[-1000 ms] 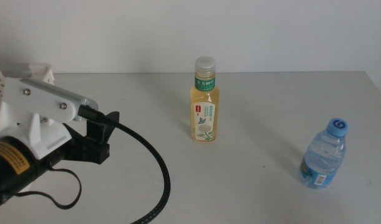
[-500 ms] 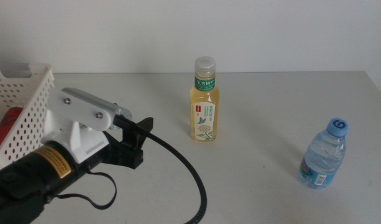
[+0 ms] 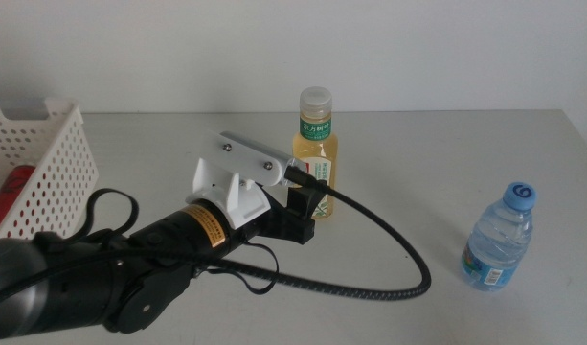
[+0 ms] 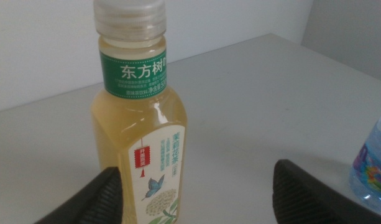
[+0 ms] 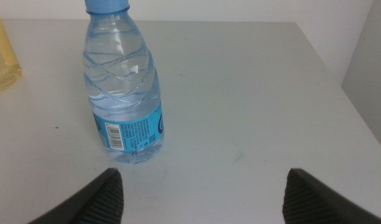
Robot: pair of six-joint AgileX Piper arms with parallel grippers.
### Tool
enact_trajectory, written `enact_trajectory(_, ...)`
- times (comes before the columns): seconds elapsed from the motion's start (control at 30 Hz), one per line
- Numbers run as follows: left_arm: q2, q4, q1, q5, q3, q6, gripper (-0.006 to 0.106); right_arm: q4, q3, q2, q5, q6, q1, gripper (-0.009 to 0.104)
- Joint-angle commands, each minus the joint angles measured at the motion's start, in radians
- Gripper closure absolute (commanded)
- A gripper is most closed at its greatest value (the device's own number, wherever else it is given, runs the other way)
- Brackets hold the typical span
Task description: Use arms to grab the bottles and put them into the dustbin to the left of the table.
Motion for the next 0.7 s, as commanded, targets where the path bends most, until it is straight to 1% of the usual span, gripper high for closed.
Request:
enact_trajectory(0.0,0.015,-0.05,-0.009,-0.079,-0.065,-0.017,0.022,-0.005,-0.01,-0.022,-0.072,-0.006,0.0,0.03)
enact_trajectory(0.37,0.193,-0.063,-0.009,-0.08,-0.217,-0.044,0.022,-0.005,-0.01,-0.022,-0.072,-0.006,0.0,0.03)
enact_trajectory(0.67,0.279,-0.115,-0.005,-0.088,-0.289,-0.039,0.022,-0.005,-0.01,-0.022,-0.072,-0.006,0.0,0.03)
